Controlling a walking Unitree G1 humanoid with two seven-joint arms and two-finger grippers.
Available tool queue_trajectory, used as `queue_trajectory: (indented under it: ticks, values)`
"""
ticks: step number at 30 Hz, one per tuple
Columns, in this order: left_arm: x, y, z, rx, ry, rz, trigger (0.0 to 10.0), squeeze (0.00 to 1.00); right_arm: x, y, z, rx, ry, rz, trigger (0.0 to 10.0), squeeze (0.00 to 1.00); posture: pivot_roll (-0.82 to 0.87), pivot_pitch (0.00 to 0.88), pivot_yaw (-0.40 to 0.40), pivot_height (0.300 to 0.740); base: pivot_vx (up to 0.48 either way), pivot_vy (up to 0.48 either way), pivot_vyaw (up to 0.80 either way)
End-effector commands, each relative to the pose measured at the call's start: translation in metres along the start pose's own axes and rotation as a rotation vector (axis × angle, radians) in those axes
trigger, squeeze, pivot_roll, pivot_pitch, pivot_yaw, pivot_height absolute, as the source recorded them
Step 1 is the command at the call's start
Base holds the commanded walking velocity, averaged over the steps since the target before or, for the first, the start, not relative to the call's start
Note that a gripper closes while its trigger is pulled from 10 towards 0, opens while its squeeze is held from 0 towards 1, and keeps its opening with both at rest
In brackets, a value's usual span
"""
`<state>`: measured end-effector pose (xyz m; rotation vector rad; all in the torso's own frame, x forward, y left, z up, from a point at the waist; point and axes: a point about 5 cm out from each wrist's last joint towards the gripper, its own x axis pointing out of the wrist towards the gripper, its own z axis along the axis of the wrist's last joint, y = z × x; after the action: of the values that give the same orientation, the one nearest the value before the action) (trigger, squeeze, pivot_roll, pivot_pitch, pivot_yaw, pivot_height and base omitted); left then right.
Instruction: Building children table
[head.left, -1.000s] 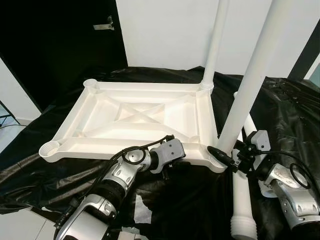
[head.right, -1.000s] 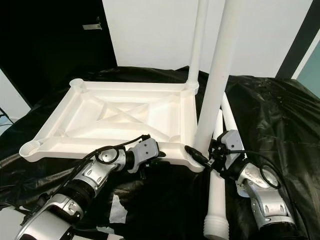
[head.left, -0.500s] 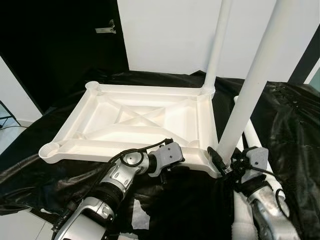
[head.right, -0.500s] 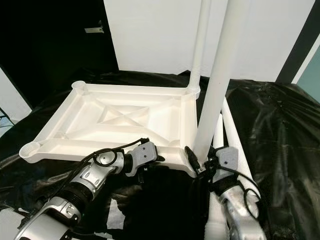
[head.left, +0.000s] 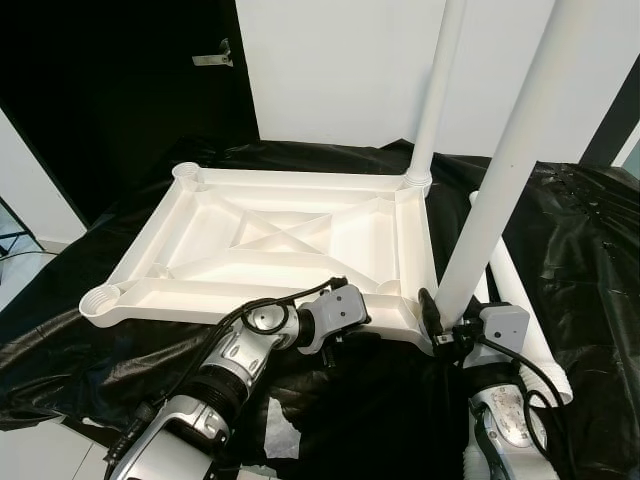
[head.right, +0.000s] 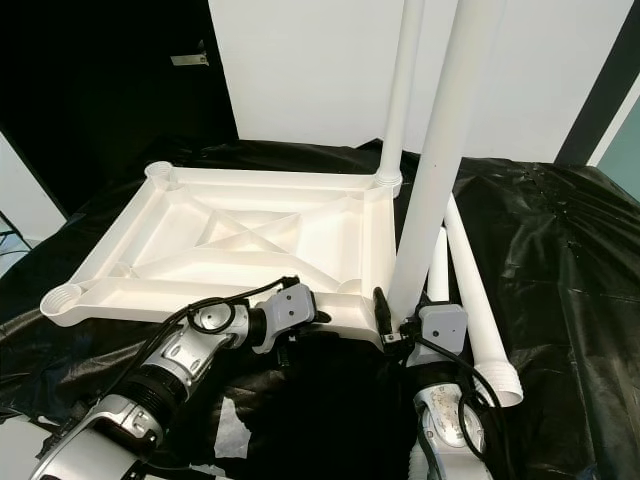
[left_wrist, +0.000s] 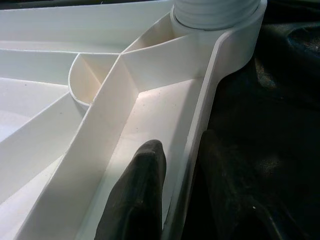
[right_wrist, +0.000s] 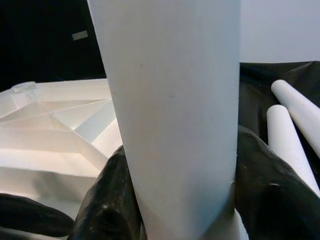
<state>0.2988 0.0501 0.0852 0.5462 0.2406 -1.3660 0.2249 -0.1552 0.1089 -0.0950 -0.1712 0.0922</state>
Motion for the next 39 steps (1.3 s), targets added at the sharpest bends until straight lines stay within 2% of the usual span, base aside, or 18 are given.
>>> queue_trajectory:
  ticks: [1,3,5,6,7,8,10,16,21,23,24,25,26,33,38,39]
  values:
    - [0.003,-0.021,-0.034,-0.109,0.133,-0.058,10.0,0.0,-0.004,-0.003,-0.01,-0.003,0.059,0.011,10.0,1.0,0.02,0.0,0.0,0.74,0.0,0.0,0.0]
    - [0.003,-0.021,-0.034,-0.109,0.132,-0.058,10.0,0.0,0.0,0.0,-0.01,0.03,0.057,0.098,10.0,1.0,0.02,0.0,0.0,0.74,0.0,0.0,0.0]
    - [0.003,-0.021,-0.034,-0.109,0.132,-0.058,10.0,0.0,0.0,0.0,-0.01,0.03,0.057,0.098,10.0,1.0,0.02,0.0,0.0,0.74,0.0,0.0,0.0]
    - [0.003,-0.021,-0.033,-0.109,0.131,-0.058,10.0,0.0,0.002,0.001,-0.011,0.047,0.064,0.146,10.0,1.0,0.02,0.0,0.001,0.74,0.0,0.0,0.0]
    - [0.003,-0.02,-0.033,-0.108,0.13,-0.058,10.0,0.0,0.006,0.0,-0.009,0.052,0.055,0.2,10.0,0.0,0.01,0.0,0.001,0.74,0.0,0.0,0.0]
    - [0.003,-0.02,-0.033,-0.108,0.13,-0.058,10.0,0.0,0.006,0.0,-0.009,0.052,0.055,0.2,10.0,0.0,0.01,0.0,0.001,0.74,0.0,0.0,0.0]
    - [0.004,-0.02,-0.033,-0.105,0.129,-0.059,10.0,0.0,0.014,-0.01,-0.003,0.03,0.027,0.296,10.0,0.0,0.01,0.0,0.001,0.74,0.0,0.0,0.0]
    - [0.005,-0.019,-0.032,-0.104,0.128,-0.058,10.0,0.0,0.023,-0.025,0.003,-0.014,0.021,0.384,10.0,0.0,0.01,0.0,0.0,0.74,0.0,0.0,0.0]
    - [0.006,-0.02,-0.032,-0.104,0.127,-0.058,10.0,0.0,0.028,-0.039,0.002,-0.033,0.097,0.557,10.0,0.0,0.01,0.0,-0.004,0.74,0.0,0.0,0.0]
    - [0.006,-0.02,-0.032,-0.105,0.128,-0.058,10.0,0.0,0.028,-0.041,0.002,-0.036,0.107,0.581,10.0,0.0,0.01,0.0,-0.004,0.74,0.0,0.0,0.0]
    - [0.005,-0.02,-0.032,-0.105,0.129,-0.057,10.0,0.0,0.029,-0.042,0.002,-0.038,0.115,0.608,0.6,0.0,0.01,0.0,-0.003,0.74,0.0,0.0,0.0]
    - [0.005,-0.02,-0.032,-0.105,0.129,-0.057,10.0,0.0,0.029,-0.042,0.002,-0.038,0.115,0.608,0.6,0.0,0.01,0.0,-0.003,0.74,0.0,0.0,0.0]
    - [0.005,-0.02,-0.033,-0.105,0.13,-0.057,10.0,0.0,0.029,-0.043,0.003,-0.039,0.117,0.627,0.0,0.0,0.01,0.0,-0.003,0.74,0.0,0.0,0.0]
    - [0.005,-0.02,-0.033,-0.103,0.132,-0.059,10.0,0.0,0.033,-0.052,0.006,-0.031,0.129,0.693,0.0,0.0,0.01,0.0,-0.002,0.74,0.0,0.0,0.0]
    - [0.006,-0.02,-0.033,-0.101,0.132,-0.063,10.0,0.0,0.034,-0.056,0.006,-0.026,0.129,0.678,0.0,0.0,0.01,0.0,-0.002,0.74,0.0,0.0,0.0]
    - [0.006,-0.02,-0.033,-0.101,0.132,-0.063,10.0,0.0,0.034,-0.056,0.006,-0.004,0.114,0.637,0.0,0.0,0.01,0.0,-0.002,0.74,0.0,0.0,0.0]
